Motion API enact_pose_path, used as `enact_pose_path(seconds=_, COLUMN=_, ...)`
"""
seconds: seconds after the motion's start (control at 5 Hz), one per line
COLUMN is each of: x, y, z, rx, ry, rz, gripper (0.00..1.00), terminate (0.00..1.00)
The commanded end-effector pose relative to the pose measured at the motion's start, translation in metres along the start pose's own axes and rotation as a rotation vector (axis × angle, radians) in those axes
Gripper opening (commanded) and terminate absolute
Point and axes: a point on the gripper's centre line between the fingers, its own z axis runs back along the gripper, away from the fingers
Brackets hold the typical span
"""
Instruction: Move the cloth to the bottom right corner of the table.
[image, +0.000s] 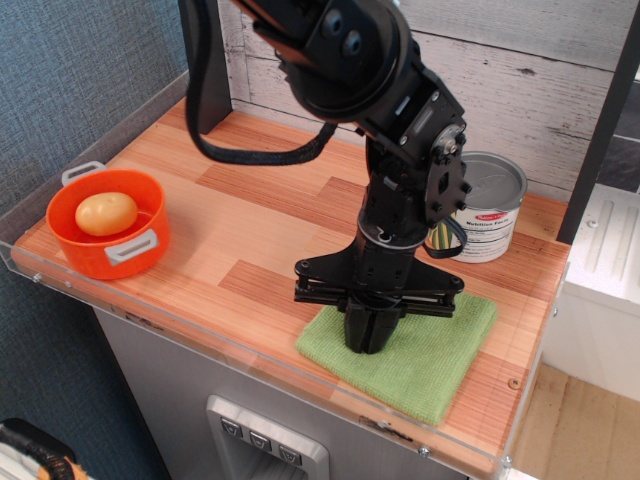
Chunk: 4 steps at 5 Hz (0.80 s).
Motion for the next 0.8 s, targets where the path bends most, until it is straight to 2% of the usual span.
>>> enact_pose_path(seconds=0.0, x=-0.003, y=-0.010, z=0.007, rx=0.006, ry=-0.026, rz=0.009, gripper=0.00, terminate=0.00)
enact_pose_path(seconds=0.2, x=0.006, y=0.003, z=0.019, rx=0.010, ry=-0.052, rz=0.027, gripper=1.00, terminate=0.00)
enact_pose_path(seconds=0.4, x=0.014, y=0.012, z=0.035, rx=-0.011, ry=-0.059, rz=0.033, gripper=1.00, terminate=0.00)
enact_pose_path(seconds=0.6, x=0.022, y=0.013, z=0.051, rx=-0.080, ry=-0.118, rz=0.038, gripper=1.00, terminate=0.00)
